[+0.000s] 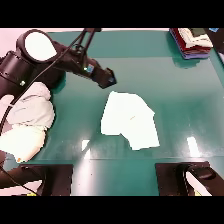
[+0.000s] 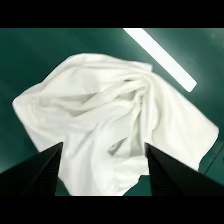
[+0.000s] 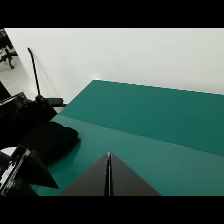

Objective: Fold the shirts.

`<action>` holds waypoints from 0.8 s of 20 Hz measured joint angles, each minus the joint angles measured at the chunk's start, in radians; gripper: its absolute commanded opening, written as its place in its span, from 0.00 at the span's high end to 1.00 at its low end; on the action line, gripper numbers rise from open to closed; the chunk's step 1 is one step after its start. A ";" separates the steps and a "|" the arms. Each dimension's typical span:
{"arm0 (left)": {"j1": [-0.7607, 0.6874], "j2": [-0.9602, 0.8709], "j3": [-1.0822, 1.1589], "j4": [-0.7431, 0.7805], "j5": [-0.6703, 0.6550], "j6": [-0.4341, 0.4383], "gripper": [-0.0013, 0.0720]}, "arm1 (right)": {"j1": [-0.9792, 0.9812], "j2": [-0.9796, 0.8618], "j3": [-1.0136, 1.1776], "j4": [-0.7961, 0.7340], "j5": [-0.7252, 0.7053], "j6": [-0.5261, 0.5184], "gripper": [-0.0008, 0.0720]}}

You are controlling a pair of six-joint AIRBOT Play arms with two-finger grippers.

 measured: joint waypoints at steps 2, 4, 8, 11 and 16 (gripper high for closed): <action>0.067 -0.002 -0.062 -0.001 -0.031 -0.016 0.16 | 0.000 0.000 0.000 0.000 0.006 0.000 0.97; 0.119 -0.003 -0.172 -0.003 -0.043 -0.029 0.16 | 0.000 0.000 0.000 0.000 0.014 0.000 0.97; 0.158 -0.004 -0.477 -0.116 0.020 -0.036 0.16 | 0.000 0.000 0.000 0.000 0.025 0.000 0.97; 0.164 -0.004 -0.678 -0.260 0.135 -0.004 0.16 | 0.000 0.000 0.000 0.000 0.031 0.000 0.97; 0.104 -0.008 -0.803 -0.399 0.294 0.052 0.16 | 0.000 0.000 0.000 0.001 0.034 0.000 0.97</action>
